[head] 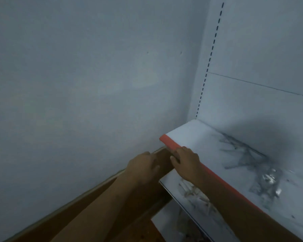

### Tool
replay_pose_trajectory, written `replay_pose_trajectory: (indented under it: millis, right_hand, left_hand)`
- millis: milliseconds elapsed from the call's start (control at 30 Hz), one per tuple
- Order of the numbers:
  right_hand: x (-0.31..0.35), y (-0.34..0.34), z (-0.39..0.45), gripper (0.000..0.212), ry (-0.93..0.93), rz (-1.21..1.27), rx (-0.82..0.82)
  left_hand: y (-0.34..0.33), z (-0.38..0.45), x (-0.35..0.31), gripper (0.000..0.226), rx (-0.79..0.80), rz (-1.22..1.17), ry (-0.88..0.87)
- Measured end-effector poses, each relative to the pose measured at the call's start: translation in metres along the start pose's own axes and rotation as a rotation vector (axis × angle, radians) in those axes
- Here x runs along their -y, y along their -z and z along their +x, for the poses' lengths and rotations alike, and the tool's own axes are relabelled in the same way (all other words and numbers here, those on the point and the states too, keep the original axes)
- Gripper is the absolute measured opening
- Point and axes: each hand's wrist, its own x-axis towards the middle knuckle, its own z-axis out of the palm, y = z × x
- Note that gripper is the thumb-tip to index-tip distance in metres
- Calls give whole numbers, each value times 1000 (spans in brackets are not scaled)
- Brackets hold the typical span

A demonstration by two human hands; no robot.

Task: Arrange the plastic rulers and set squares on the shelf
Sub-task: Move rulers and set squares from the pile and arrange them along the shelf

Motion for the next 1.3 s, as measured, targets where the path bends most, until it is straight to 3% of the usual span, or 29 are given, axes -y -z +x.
replay_pose_trajectory:
  millis: [167,267,600,1067,1300]
  right_hand:
    - [-33,11,-17,53,-160,-119,-58]
    - [-60,24,-43,36,-317,-67,-121]
    - [-152,55,-110,34,-607,-65,-269]
    - [-205,34,-119,64,-935,-300,-311]
    - [-205,22,-110,31,-988,-368,-447]
  left_hand:
    - [-2,45,-20,29,4,-48,-279]
    - [-21,63,-47,27,38,-70,-391]
    - [-73,96,-156,34,137,-94,-596]
    - [-143,137,-197,48,56,108,-516]
    - [-154,164,-201,41,89,42,-557]
